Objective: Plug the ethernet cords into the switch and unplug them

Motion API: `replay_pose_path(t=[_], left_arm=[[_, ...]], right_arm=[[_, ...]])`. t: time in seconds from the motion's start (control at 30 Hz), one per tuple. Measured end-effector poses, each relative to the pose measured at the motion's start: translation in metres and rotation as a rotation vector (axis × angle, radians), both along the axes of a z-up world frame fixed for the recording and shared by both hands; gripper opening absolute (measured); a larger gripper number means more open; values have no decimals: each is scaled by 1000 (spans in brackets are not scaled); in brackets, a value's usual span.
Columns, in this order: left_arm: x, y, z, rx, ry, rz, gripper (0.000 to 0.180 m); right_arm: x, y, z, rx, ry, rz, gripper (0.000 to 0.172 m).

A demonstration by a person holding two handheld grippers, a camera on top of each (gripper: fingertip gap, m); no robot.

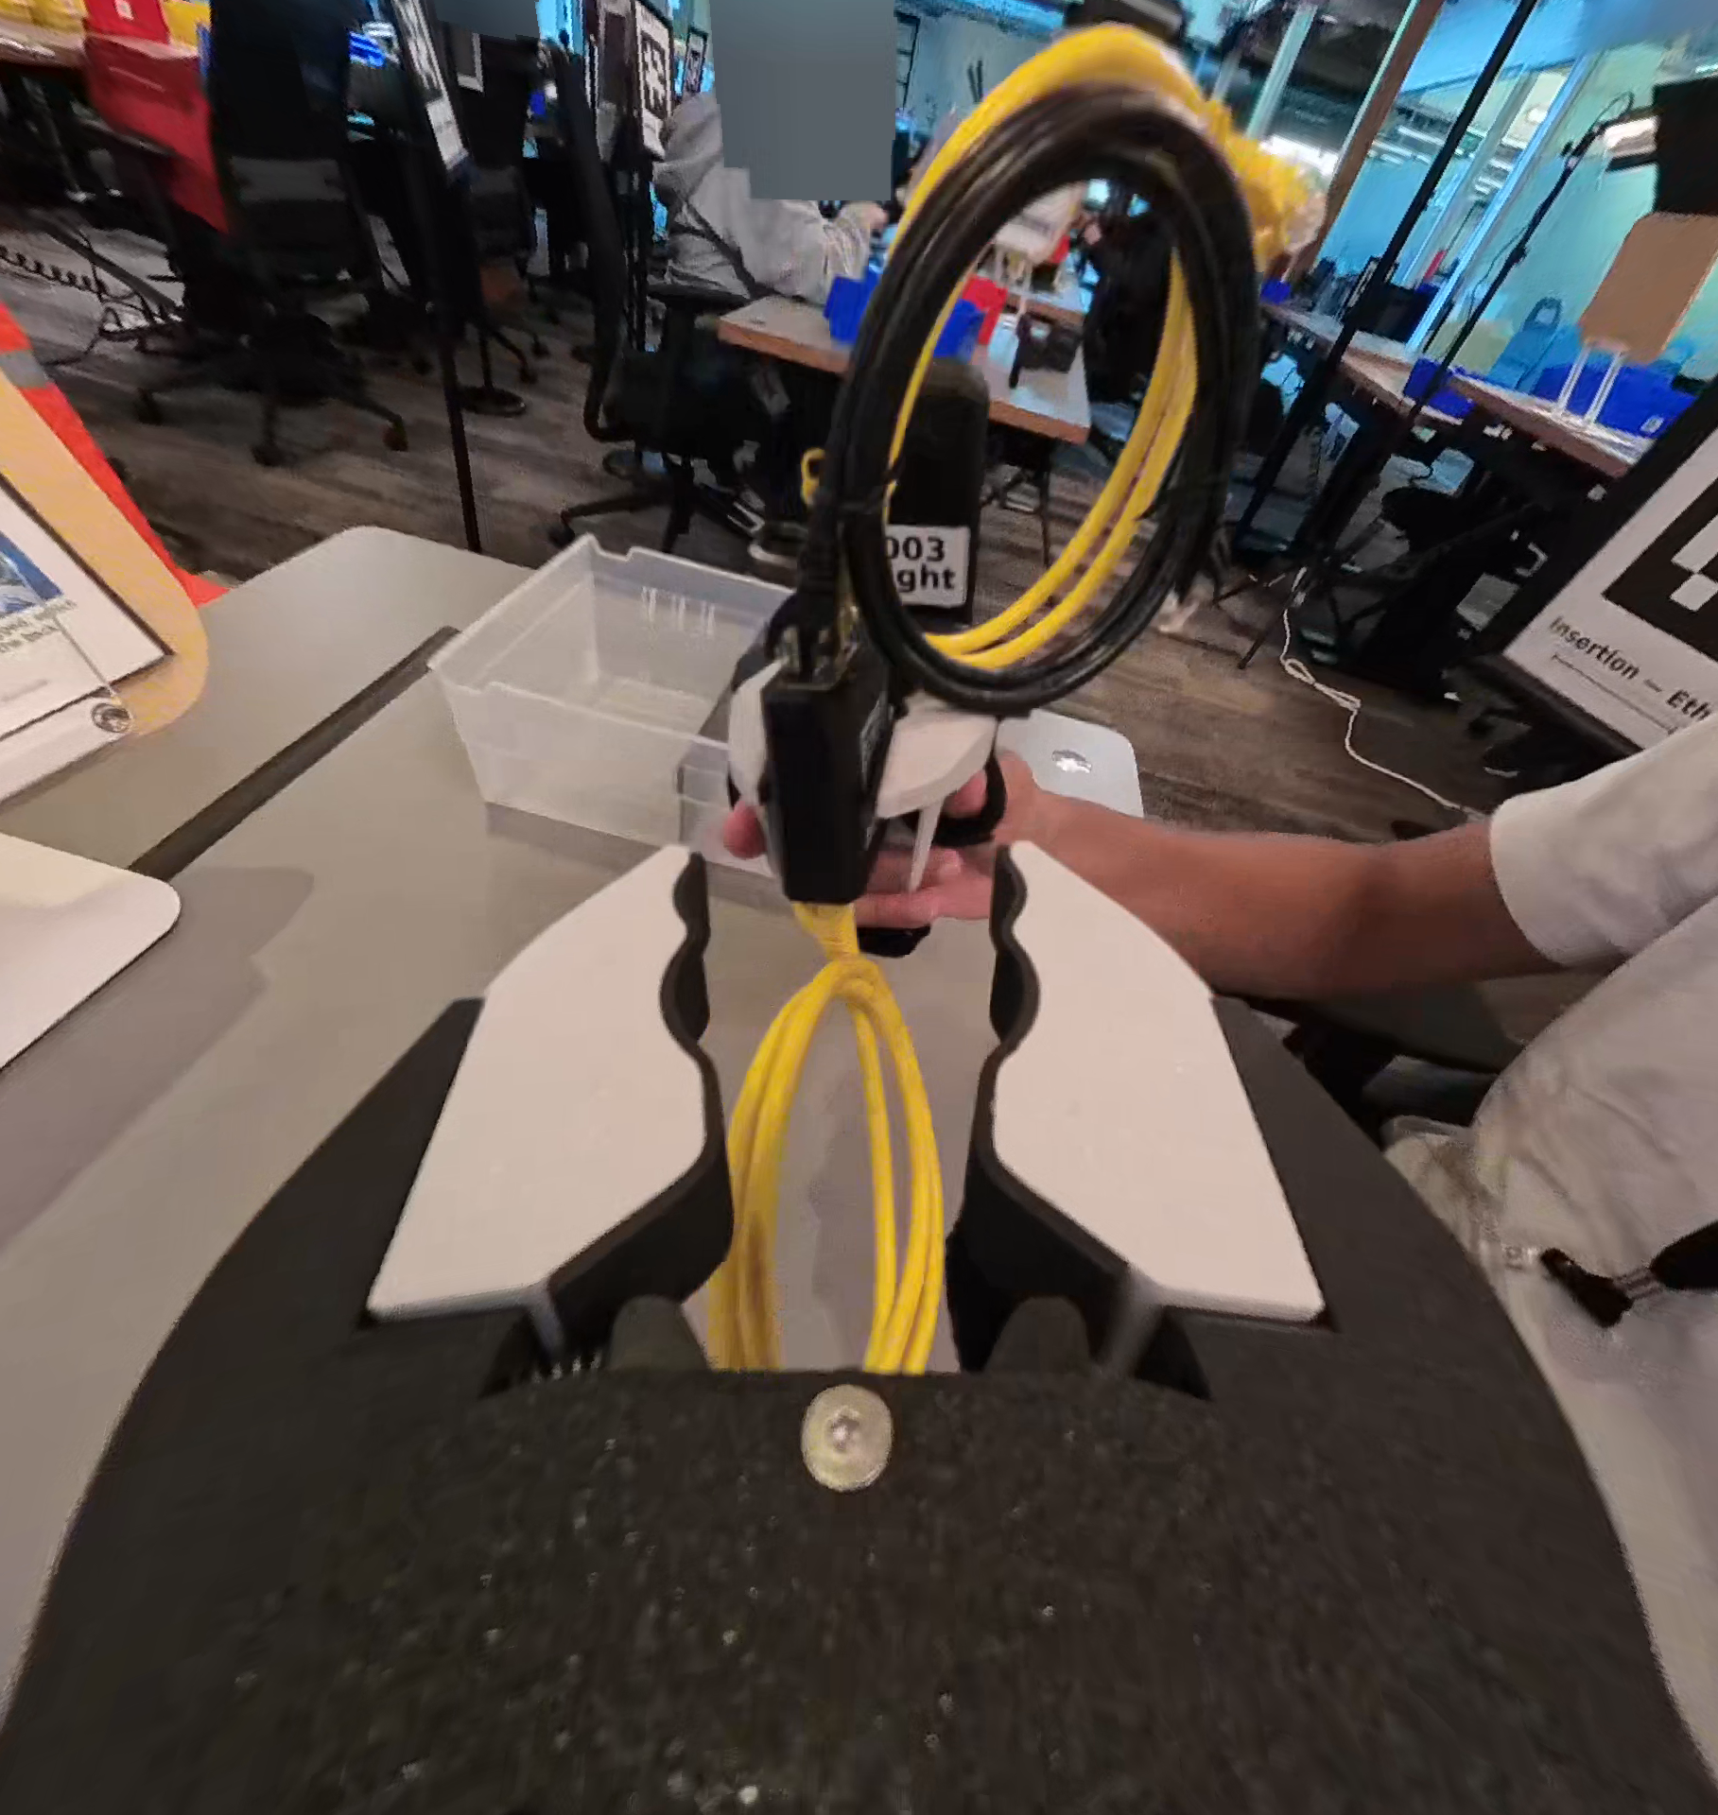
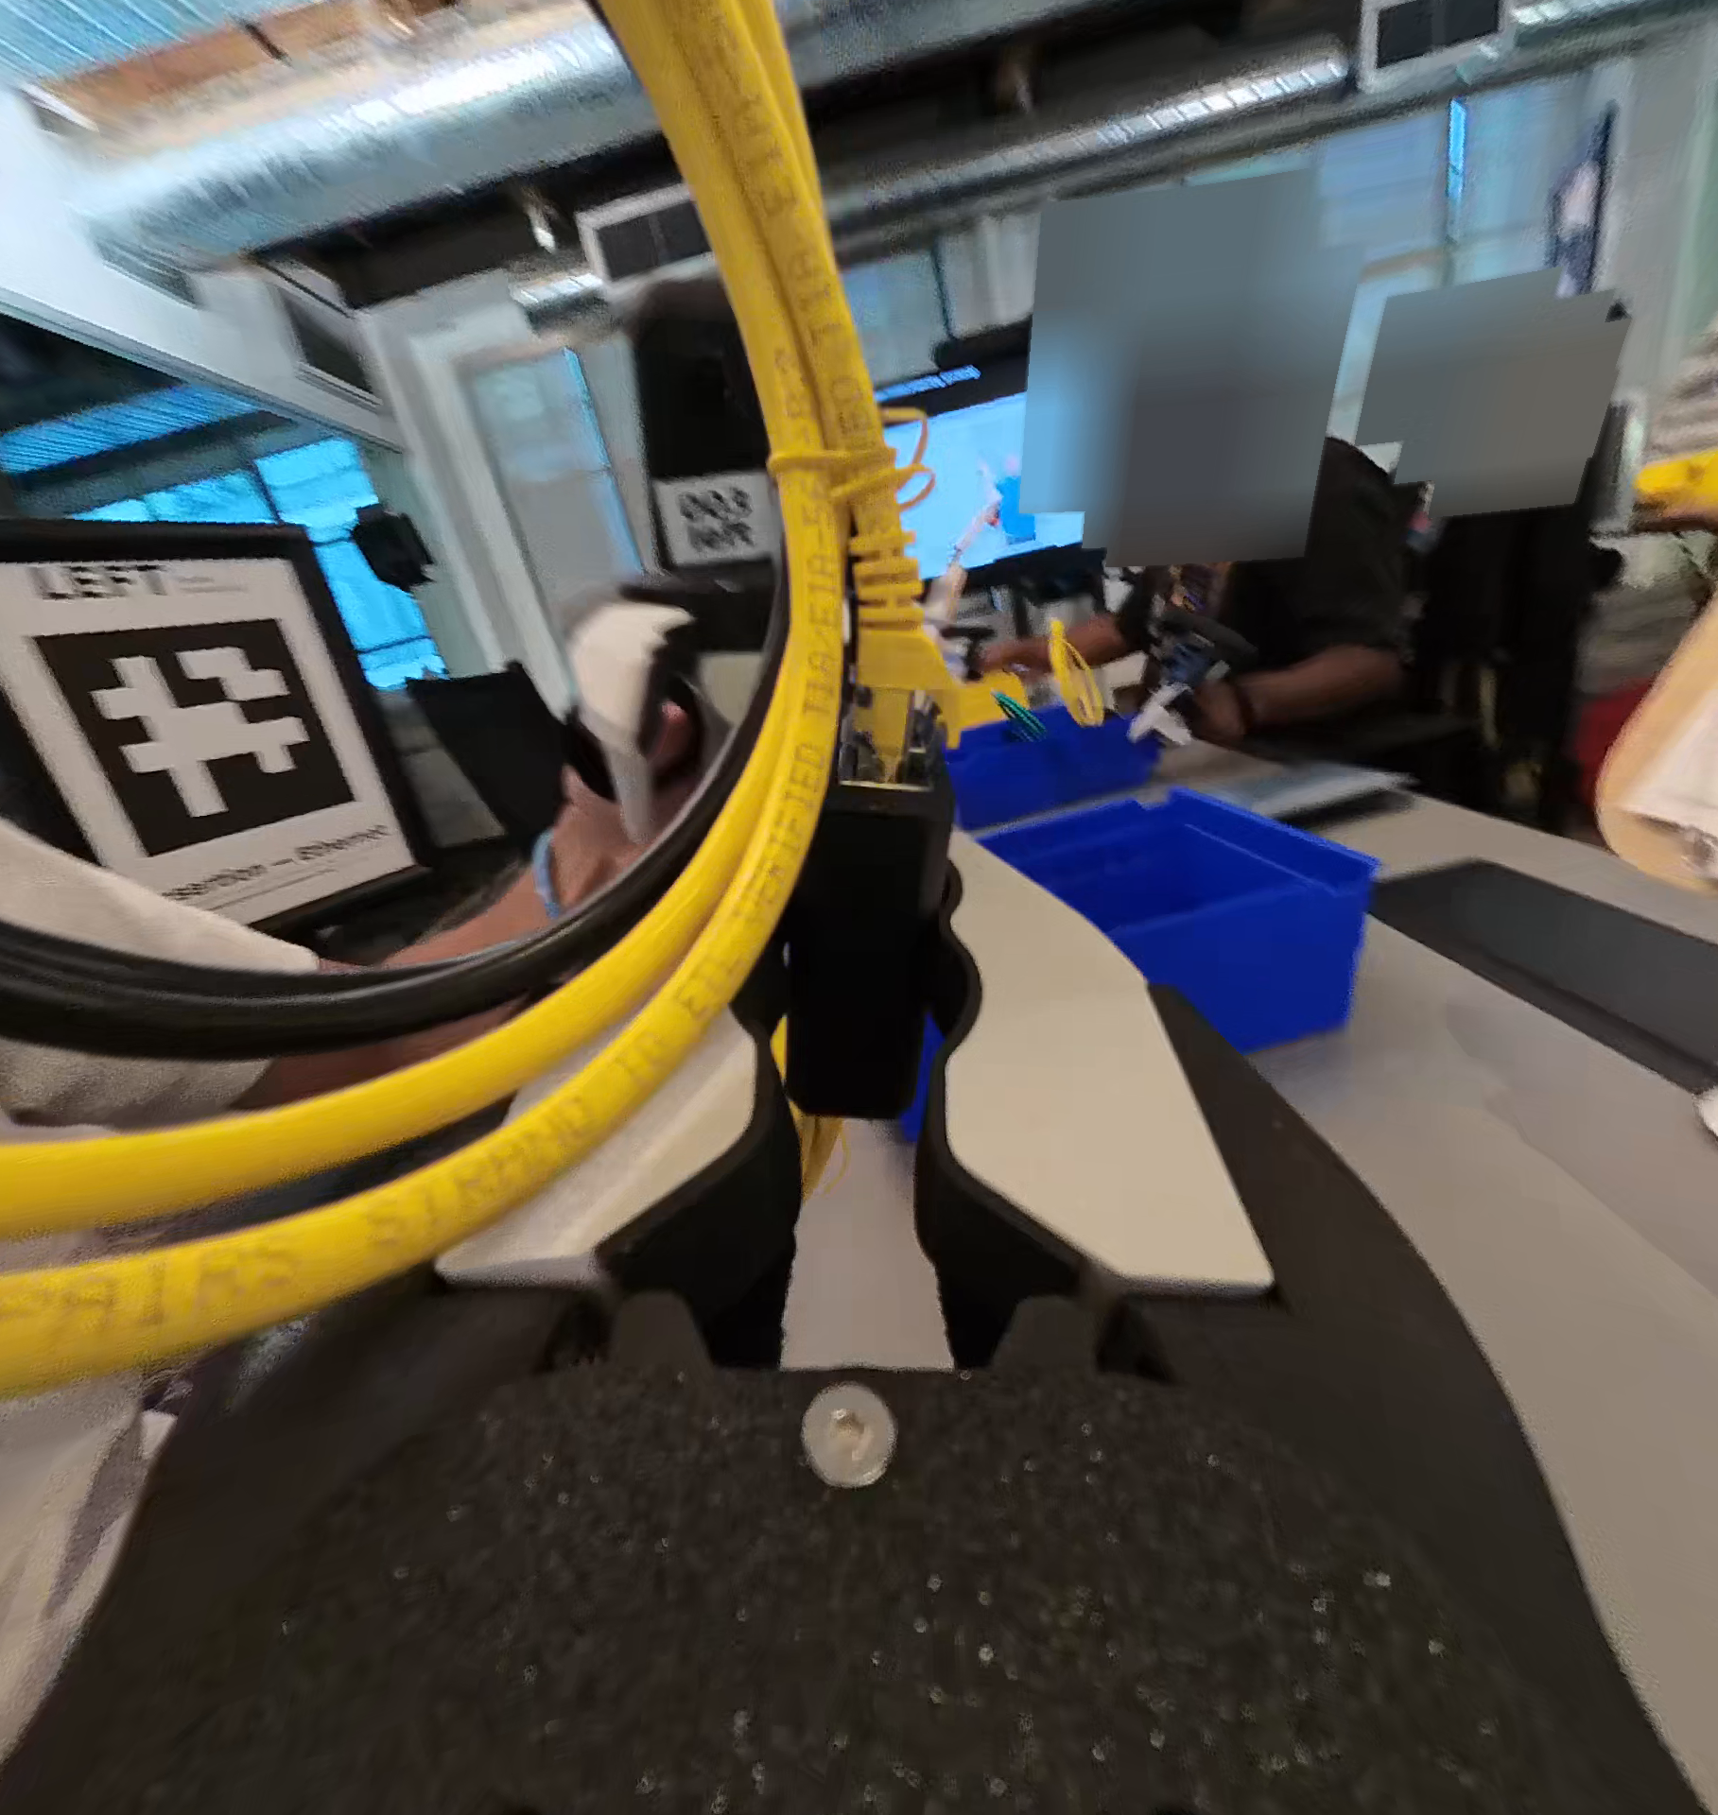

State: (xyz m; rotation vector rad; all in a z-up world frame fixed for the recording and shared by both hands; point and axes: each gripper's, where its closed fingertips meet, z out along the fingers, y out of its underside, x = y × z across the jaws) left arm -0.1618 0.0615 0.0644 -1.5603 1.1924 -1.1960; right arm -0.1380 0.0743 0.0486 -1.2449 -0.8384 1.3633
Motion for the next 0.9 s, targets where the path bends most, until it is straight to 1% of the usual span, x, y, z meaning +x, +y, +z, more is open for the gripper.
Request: replay_pose_path(t=[0.03,0.1,0.17,0.2,0.23,0.3,0.37,0.4,0.43,0.5,0.57,0.63,0.67,0.73,0.87,0.9], left_arm=[[2,-3,-7,-10,17,-19,54],[7,-8,-22,-33,79,-46,49],[13,-11,-34,-18,135,-53,47],[15,-11,-37,-2,145,-48,44],[18,-12,-40,7,153,-47,39],[21,-10,-50,31,198,-15,25],[21,-8,-53,44,203,11,24],[21,-8,-54,34,196,17,24],[21,-7,-55,23,201,25,24],[18,-4,-62,10,248,53,23],[12,4,-64,67,283,111,23],[6,7,-63,94,295,140,23],[4,6,-65,87,306,141,23],[5,2,-70,87,322,149,23],[1,-5,-75,123,374,157,24],[1,-8,-71,151,367,156,30]], right_arm=[[-1,-5,4,22,20,24,24],[-5,-9,4,74,13,15,23],[-8,-12,3,92,5,18,24],[-11,-14,3,91,3,33,28],[-14,-15,1,92,-9,37,24],[-19,-17,-4,104,-37,35,26],[-20,-14,-6,110,-46,18,28],[-20,-14,-6,102,-41,27,24],[-20,-14,-7,87,-40,35,24],[-22,-10,-15,45,-90,49,24],[-18,-5,-22,30,-139,34,25],[-8,3,-23,47,-153,-16,31],[-6,3,-25,53,-170,-12,34],[-7,-4,-31,71,-220,29,29],[-11,-13,-38,180,-251,56,23],[-13,-15,-38,185,-248,62,23]])
